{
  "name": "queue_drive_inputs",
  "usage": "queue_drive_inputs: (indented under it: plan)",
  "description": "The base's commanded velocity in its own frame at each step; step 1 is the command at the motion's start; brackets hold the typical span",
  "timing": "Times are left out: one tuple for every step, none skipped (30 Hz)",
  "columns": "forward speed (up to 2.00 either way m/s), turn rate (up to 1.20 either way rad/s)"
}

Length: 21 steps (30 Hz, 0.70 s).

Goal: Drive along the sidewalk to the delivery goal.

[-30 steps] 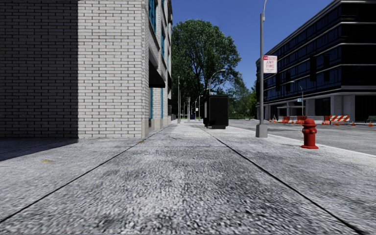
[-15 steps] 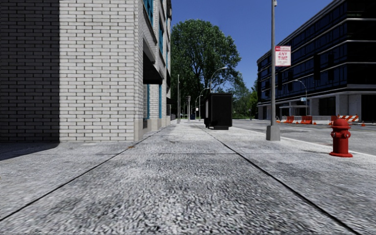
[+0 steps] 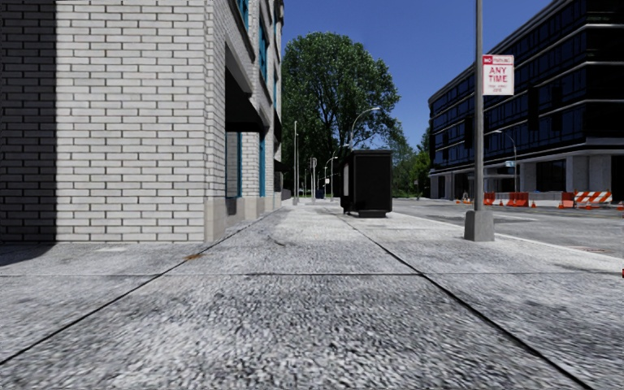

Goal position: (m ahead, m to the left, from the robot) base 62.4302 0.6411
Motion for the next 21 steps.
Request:
queue_drive_inputs:
  plan:
    - [2.00, 0.00]
    - [2.00, 0.00]
    - [2.00, 0.00]
    - [2.00, 0.00]
    - [2.00, 0.00]
    - [2.00, 0.00]
    - [2.00, 0.00]
    - [2.00, 0.00]
    - [2.00, 0.00]
    - [2.00, 0.00]
    - [2.00, 0.00]
    - [2.00, 0.00]
    - [2.00, 0.00]
    - [2.00, 0.00]
    - [2.00, 0.00]
    - [2.00, 0.00]
    - [2.00, 0.00]
    - [2.00, 0.00]
    - [2.00, 0.00]
    - [2.00, 0.00]
    - [2.00, 0.00]
